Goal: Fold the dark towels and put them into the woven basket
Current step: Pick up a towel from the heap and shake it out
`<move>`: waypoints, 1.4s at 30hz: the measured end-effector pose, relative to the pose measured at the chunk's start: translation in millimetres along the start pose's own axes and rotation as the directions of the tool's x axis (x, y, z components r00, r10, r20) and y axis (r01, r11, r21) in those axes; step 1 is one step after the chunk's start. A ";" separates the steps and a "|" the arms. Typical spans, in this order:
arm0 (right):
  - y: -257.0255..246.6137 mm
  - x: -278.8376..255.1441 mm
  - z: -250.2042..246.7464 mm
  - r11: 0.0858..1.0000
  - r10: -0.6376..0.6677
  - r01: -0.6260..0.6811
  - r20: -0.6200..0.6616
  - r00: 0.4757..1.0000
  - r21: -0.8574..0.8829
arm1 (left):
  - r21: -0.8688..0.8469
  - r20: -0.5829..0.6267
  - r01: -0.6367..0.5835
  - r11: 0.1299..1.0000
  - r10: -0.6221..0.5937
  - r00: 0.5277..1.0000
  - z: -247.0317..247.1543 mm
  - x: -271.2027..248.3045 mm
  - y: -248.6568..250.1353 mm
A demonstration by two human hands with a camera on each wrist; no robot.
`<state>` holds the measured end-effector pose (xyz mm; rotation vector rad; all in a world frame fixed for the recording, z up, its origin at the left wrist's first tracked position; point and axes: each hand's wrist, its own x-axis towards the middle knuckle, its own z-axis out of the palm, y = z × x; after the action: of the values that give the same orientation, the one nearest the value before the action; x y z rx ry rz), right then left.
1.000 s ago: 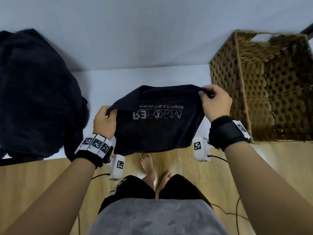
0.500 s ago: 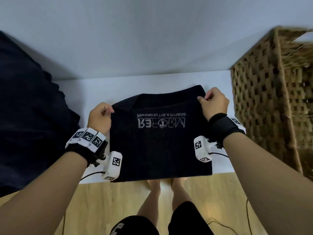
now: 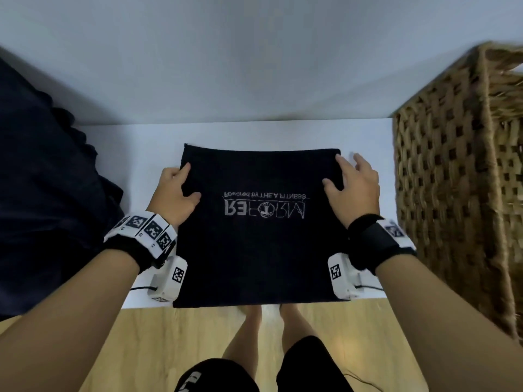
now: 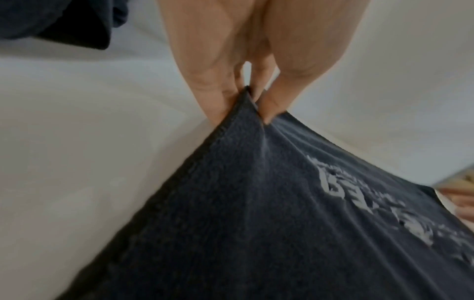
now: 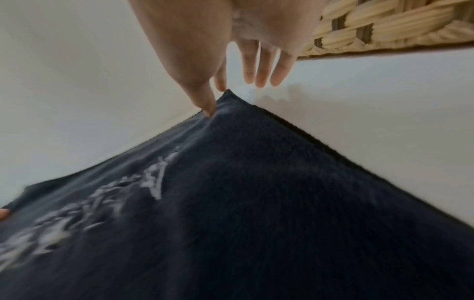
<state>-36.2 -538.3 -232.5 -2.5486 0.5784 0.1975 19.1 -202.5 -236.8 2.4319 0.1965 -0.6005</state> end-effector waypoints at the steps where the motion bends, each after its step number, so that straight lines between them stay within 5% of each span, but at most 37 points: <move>1: -1.9 -12.6 -1.1 0.999 -0.028 0.028 -0.006 1.000 -0.023 | 0.061 0.002 -0.002 0.998 0.002 1.000 0.9 -1.7 1.3; 4: -4.6 -58.4 2.9 0.983 -0.148 0.158 0.107 0.983 -0.093 | 0.174 -0.014 -0.026 0.984 0.029 0.999 4.4 -7.4 4.0; 7: 0.2 -98.2 17.4 0.962 -0.131 0.198 0.318 0.939 -0.187 | 0.235 -0.116 -0.036 0.971 0.065 0.991 2.2 -16.3 9.9; 10: 4.7 -111.8 28.8 0.942 -0.098 0.205 0.366 0.926 -0.265 | 0.467 -0.174 -0.166 0.869 0.274 0.946 4.1 -42.1 18.5; 12: 3.2 -111.1 31.2 0.946 -0.093 0.197 0.367 0.926 -0.257 | 0.495 -0.025 -0.277 0.823 0.333 0.943 15.2 -66.4 16.9; 15: 4.0 -109.8 33.8 0.945 -0.084 0.193 0.377 0.923 -0.264 | 0.525 0.333 -0.284 0.803 0.114 0.936 36.9 -91.4 1.6; 17: 4.9 -108.4 34.3 0.944 -0.085 0.198 0.385 0.919 -0.263 | 0.569 0.370 -0.270 0.777 0.051 0.928 40.8 -89.3 -5.9; 31: -27.1 -13.4 20.7 0.958 -0.129 0.215 0.385 0.914 -0.189 | 0.546 0.307 -0.213 0.810 0.043 0.951 13.0 2.2 18.7; 34: -27.8 -22.7 15.4 0.980 -0.134 0.177 0.361 0.923 -0.089 | 0.552 0.301 -0.215 0.805 0.048 0.952 13.7 -1.2 21.0; 38: -15.7 -65.3 5.4 0.991 -0.097 0.088 0.094 0.991 0.098 | 0.547 0.184 -0.174 0.819 0.086 0.979 20.0 -18.5 24.7; 42: 14.0 -123.8 -3.9 0.981 0.135 -0.136 0.019 0.991 0.136 | 0.529 0.023 -0.184 0.828 0.202 0.979 26.0 -46.2 32.9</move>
<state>-153.4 -506.3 -204.9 -2.3765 0.7372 0.2109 -22.4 -244.3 -216.1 2.9480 -0.2388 -0.5761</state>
